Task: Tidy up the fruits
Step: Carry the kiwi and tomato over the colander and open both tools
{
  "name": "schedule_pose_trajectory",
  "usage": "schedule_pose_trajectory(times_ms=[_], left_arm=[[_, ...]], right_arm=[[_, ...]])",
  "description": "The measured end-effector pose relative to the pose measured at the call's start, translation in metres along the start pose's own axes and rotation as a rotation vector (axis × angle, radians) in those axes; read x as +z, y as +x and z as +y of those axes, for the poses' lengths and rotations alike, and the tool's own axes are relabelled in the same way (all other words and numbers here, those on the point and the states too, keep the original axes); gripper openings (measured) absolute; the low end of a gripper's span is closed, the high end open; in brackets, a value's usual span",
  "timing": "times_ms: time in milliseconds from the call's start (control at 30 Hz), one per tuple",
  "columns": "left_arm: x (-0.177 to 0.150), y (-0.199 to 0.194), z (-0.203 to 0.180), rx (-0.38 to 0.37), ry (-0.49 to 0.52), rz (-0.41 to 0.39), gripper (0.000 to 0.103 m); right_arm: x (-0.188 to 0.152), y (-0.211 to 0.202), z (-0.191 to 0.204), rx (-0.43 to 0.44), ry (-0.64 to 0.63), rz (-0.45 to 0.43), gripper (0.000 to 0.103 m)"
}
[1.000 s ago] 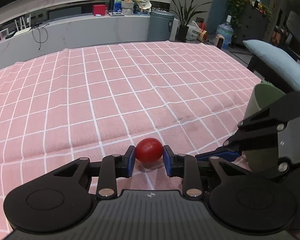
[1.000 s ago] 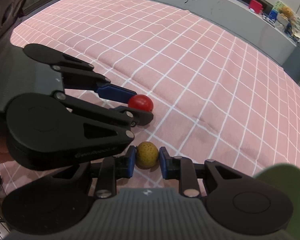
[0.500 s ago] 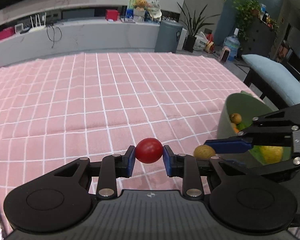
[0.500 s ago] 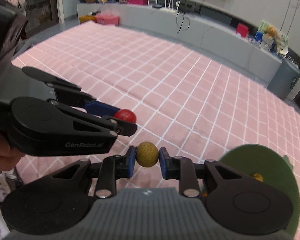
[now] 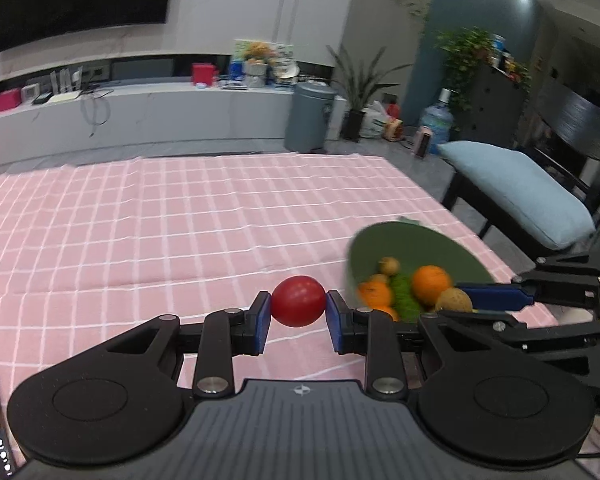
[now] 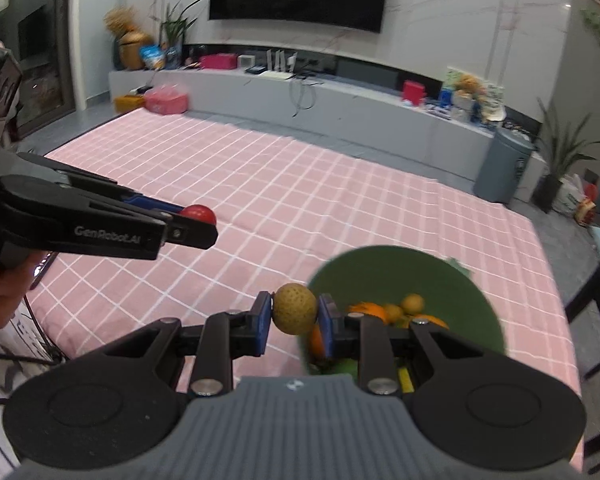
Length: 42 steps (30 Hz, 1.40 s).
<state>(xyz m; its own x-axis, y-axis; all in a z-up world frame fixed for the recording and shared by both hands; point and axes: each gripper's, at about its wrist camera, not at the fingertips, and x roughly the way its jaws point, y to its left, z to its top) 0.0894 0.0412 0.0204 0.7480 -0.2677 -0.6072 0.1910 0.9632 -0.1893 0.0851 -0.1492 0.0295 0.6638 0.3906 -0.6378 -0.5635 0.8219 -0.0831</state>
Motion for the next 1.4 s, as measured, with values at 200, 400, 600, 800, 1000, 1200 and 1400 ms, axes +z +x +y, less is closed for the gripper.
schedule_pose_trajectory(times_ms=[200,400,600,800,1000,1200,1400], left_arm=[[0.007,0.018,-0.037,-0.078,0.037,0.029,0.033],[0.016,0.048,-0.059,-0.144,0.073,0.071,0.033],[0.016,0.076,-0.067,-0.199,0.084,0.145,0.033],[0.013,0.098,-0.070,-0.182,0.093,0.204,0.033],[0.019,0.118,-0.069,-0.148,0.089,0.217,0.033],[0.025,0.137,-0.070,-0.137,0.079,0.225,0.033],[0.029,0.149,-0.071,-0.134,0.087,0.231,0.033]], right_arm=[[-0.014,-0.027,-0.032,-0.041,0.069,-0.021,0.021],[-0.025,-0.030,-0.071,-0.066,0.123,0.003,0.021],[-0.030,-0.015,-0.097,-0.069,0.120,0.064,0.021],[-0.031,0.005,-0.107,-0.044,0.096,0.110,0.021],[-0.028,0.030,-0.117,-0.044,0.073,0.142,0.021],[-0.024,0.053,-0.119,-0.081,-0.015,0.178,0.021],[-0.021,0.075,-0.122,-0.101,-0.094,0.213,0.021]])
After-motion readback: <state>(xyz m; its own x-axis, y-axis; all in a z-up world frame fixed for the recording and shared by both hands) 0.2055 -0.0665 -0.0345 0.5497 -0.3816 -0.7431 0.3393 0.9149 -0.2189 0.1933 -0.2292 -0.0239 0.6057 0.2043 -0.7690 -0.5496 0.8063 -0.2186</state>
